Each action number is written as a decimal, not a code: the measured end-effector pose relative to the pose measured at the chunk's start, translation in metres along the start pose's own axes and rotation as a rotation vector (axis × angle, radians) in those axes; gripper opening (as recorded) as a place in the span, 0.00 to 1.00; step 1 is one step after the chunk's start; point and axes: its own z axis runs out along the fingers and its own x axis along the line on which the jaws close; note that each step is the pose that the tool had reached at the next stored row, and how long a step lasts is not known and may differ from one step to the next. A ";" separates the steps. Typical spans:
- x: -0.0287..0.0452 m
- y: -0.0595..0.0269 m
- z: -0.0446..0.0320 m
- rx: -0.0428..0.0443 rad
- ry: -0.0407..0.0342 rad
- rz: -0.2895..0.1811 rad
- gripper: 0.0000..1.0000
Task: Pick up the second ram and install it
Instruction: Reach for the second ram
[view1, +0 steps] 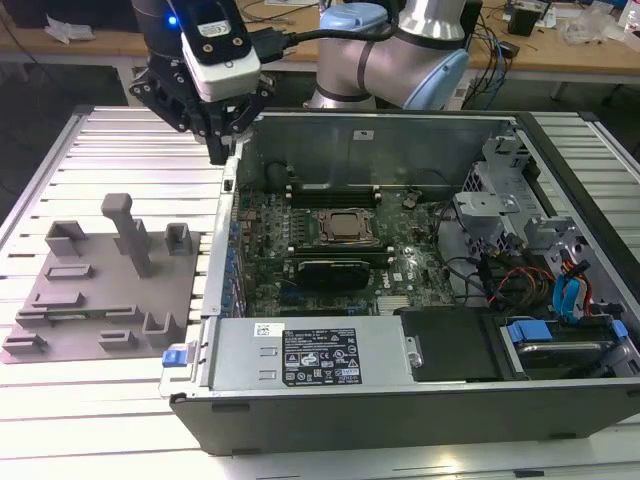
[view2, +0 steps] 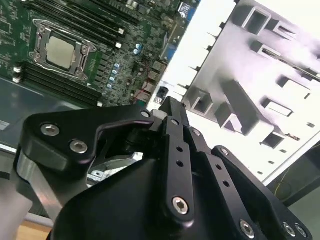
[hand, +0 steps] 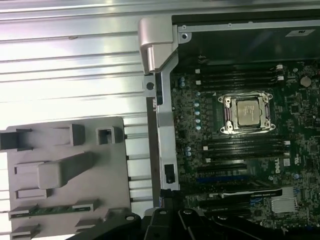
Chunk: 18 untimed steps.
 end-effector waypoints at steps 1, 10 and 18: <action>0.0051 -0.0004 -0.0001 0.0000 0.0000 0.000 0.08; 0.0315 -0.0024 -0.0005 0.0000 0.0001 0.000 0.08; 0.0555 -0.0042 -0.0007 0.0000 0.0001 0.000 0.08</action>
